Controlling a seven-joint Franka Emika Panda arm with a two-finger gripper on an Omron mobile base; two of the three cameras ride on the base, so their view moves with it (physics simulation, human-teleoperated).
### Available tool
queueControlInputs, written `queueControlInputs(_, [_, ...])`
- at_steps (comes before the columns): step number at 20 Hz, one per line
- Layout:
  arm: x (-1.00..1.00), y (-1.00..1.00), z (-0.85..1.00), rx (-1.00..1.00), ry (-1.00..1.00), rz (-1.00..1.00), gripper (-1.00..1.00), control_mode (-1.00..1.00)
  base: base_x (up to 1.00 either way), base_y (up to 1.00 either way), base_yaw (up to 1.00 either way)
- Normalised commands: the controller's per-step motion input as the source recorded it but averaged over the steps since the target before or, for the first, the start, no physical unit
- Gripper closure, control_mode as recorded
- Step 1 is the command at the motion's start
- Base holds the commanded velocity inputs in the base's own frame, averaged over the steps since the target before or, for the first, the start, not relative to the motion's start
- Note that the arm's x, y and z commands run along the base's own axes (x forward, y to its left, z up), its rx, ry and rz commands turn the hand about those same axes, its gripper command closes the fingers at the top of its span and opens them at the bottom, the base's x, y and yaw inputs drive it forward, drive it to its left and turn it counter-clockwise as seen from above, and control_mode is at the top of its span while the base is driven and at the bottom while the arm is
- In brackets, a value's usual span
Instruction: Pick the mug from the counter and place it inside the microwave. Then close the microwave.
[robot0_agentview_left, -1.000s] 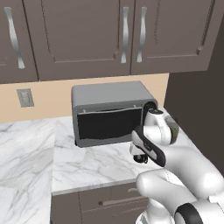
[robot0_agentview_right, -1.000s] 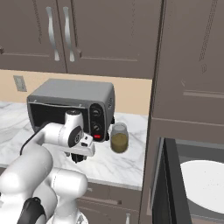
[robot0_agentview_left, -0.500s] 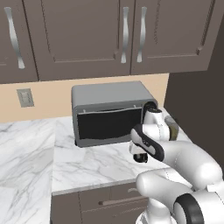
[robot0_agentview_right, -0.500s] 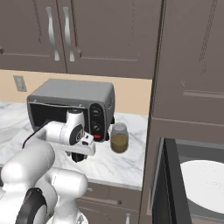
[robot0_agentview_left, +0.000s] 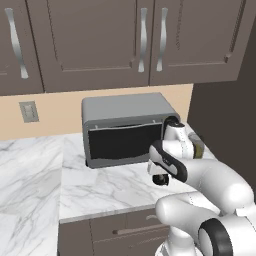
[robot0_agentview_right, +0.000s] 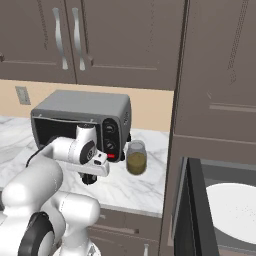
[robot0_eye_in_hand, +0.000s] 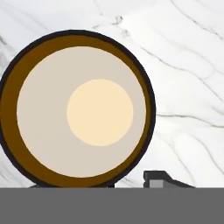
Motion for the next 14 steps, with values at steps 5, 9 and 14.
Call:
queueControlInputs(5, [0.0, 0.0, 0.0, 0.0, 0.0, 0.0, 1.0, -1.0, 0.0, 0.0, 0.0])
queueControlInputs(9, [0.0, 0.0, 0.0, 0.0, 0.0, 0.0, 1.0, -1.0, 0.0, 0.0, 0.0])
queueControlInputs(14, [0.0, 0.0, 0.0, 0.0, 0.0, 0.0, 1.0, -1.0, 0.0, 0.0, 0.0])
